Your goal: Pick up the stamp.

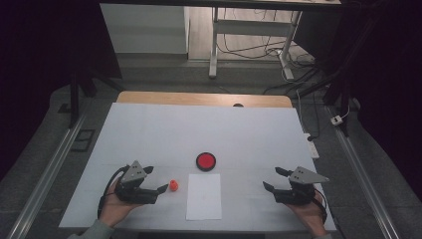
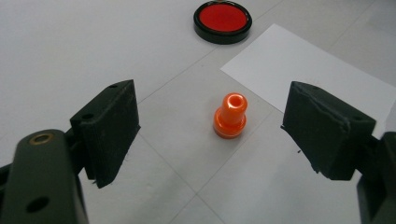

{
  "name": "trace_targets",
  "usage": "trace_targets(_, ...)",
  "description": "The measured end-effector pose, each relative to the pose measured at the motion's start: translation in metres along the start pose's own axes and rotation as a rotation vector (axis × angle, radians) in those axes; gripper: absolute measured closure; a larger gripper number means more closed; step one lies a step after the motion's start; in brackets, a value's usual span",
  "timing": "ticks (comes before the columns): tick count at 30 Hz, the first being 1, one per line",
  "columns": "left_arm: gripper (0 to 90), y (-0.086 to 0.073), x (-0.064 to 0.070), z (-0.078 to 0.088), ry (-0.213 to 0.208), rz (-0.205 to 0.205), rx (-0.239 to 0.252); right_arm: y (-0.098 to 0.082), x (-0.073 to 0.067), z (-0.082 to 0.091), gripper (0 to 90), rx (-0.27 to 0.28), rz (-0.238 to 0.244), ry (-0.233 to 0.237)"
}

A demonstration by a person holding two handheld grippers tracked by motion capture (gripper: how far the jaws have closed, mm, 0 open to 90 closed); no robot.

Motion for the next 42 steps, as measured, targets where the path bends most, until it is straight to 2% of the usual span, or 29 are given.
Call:
trace_targets(10, 19.3, 0.003, 0.004, -0.012, -0.02, -0.003, -0.01, 0.0, 0.0, -0.001, 28.2, 0.002, 0.001, 0.001)
trace_targets(19, 20.4, 0.008, 0.013, -0.026, -0.045, -0.037, -0.032, 0.0, -0.001, 0.0, 28.3, -0.007, 0.005, -0.005)
trace_targets(27, 21.8, 0.006, 0.016, -0.035, -0.055, -0.05, -0.058, -0.001, -0.001, -0.001, 28.4, -0.013, 0.006, -0.002)
trace_targets(42, 37.7, -0.006, 0.017, -0.043, -0.083, -0.069, -0.11, -0.003, -0.001, -0.003, 28.5, -0.021, 0.009, -0.001)
Point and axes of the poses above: each handheld gripper's, and its own axes: z roughly backward along the jaws, y roughly out of its top, x roughly to its right, the point moved 6 cm from there along -z, roughly forward along the jaws, and after that the axes turned 9 degrees about x, right-handed, at the moved point
